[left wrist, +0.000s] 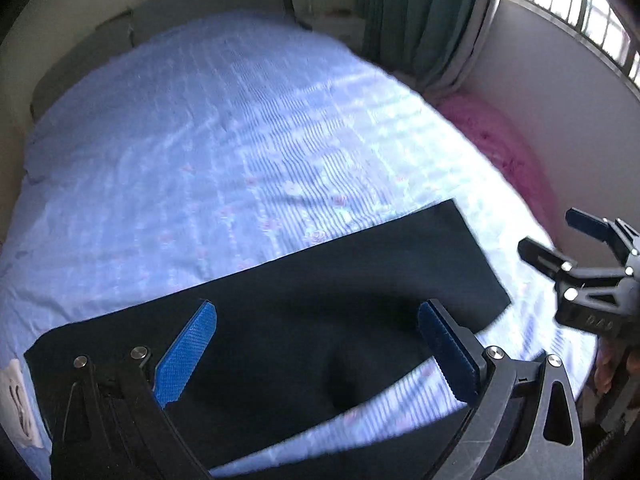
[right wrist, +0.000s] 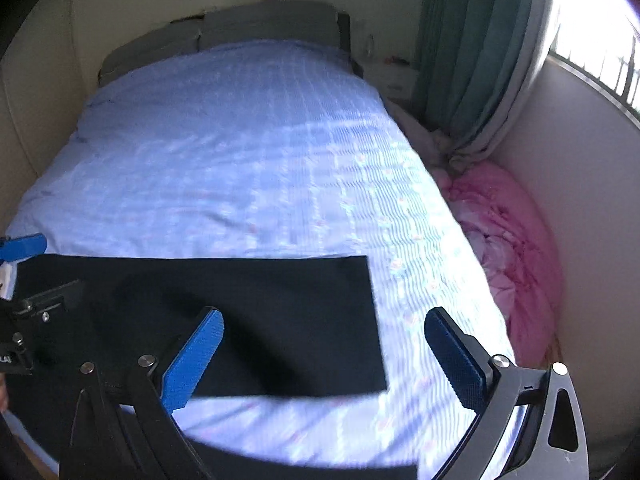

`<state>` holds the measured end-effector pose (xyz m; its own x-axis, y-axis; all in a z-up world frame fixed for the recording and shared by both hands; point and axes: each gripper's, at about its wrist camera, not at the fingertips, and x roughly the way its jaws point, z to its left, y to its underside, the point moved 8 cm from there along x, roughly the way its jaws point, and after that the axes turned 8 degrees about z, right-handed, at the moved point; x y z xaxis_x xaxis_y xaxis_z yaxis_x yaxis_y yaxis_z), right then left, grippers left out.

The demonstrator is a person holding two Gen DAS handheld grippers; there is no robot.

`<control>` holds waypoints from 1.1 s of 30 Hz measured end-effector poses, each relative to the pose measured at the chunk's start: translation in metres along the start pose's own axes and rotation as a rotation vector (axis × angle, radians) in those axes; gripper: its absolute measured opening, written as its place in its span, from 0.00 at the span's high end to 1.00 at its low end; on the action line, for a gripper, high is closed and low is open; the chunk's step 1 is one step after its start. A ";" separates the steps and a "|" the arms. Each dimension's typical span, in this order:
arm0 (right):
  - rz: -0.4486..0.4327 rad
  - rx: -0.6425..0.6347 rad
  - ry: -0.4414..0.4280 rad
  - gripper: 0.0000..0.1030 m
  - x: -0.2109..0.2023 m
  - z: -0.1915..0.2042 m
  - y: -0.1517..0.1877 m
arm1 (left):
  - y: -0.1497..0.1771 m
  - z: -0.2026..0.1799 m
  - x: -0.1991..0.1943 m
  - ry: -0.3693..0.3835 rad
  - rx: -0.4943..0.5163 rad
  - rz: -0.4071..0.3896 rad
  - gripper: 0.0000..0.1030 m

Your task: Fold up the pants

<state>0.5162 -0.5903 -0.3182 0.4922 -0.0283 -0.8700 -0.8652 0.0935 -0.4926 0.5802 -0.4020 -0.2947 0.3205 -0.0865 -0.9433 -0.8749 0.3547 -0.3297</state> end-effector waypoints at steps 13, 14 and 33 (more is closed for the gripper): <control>0.214 0.069 -0.097 0.38 0.164 -0.048 0.004 | -0.035 -0.019 0.125 -0.015 -0.036 0.167 0.01; 0.227 0.074 -0.106 0.40 0.172 -0.048 0.004 | -0.035 -0.020 0.130 -0.009 -0.045 0.181 0.02; 0.244 0.025 0.265 0.95 0.160 -0.081 -0.020 | -0.032 0.008 0.092 -0.031 -0.047 0.117 0.03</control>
<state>0.6046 -0.6769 -0.4491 0.2268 -0.2585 -0.9390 -0.9501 0.1533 -0.2716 0.6406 -0.4140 -0.3706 0.2260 -0.0182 -0.9740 -0.9227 0.3166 -0.2200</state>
